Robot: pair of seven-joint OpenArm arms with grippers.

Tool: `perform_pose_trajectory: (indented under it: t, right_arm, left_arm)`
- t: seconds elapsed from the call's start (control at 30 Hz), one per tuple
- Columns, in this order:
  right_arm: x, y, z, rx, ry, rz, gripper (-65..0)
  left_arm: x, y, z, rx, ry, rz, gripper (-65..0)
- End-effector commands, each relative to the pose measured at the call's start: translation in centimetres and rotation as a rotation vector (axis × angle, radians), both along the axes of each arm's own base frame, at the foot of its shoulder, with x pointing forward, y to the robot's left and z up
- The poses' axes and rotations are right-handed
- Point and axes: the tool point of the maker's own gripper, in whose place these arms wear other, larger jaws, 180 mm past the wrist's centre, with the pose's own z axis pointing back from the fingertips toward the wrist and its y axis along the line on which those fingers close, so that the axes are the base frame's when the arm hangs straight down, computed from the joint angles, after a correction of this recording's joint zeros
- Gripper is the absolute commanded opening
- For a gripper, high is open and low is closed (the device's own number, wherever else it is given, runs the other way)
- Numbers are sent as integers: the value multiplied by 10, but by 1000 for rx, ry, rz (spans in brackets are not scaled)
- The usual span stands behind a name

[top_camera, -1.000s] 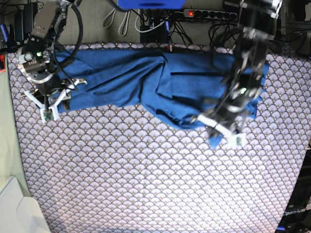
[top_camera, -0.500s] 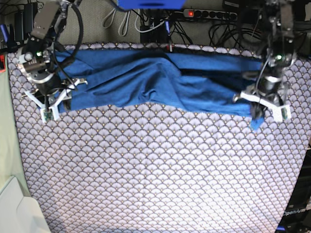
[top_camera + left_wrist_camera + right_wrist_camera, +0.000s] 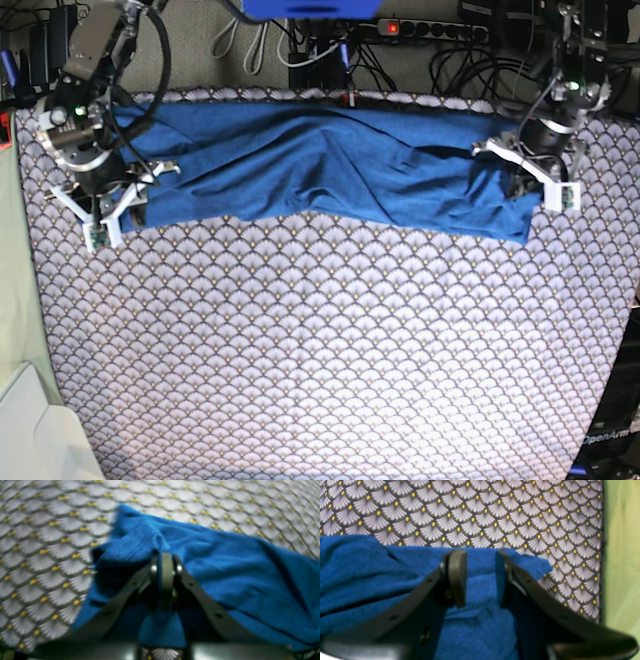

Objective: Fold the T-shirt properly
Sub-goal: 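Move the left gripper to the strip end opposite the right gripper, then close the left gripper on the blue strip's end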

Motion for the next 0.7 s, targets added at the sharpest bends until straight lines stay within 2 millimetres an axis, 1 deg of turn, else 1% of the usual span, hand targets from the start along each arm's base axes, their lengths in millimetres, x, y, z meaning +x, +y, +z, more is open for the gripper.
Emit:
perform_pose_trajectory:
  t: [0.0,0.17,0.23,0.3,0.5,0.57,0.67]
  right_arm:
    - [6,1,11,-2,-44,8,-444]
    - [6,1,11,-2,-45,8,-444]
    - [7,1,12,-2,-49,8,-444]
    - [8,1,13,-2,-50,8,-444]
    - [8,1,13,-1,-50,8,-444]
    - [8,1,13,-1,-50,8,-444]
    - [8,1,13,-1,-50,8,-444]
  left_arm:
    - [3,4,5,16,-20,-11,-647]
    - [-5,6,-5,17,11,-9,-647]
    - [-6,6,-4,18,10,-11,-647]
    - [-3,17,2,43,0,-6,-647]
    - [-1,36,8,74,-11,26,-647]
    - [-1,38,9,77,-11,32,-647]
    - [-4,38,4,74,32,28,-647]
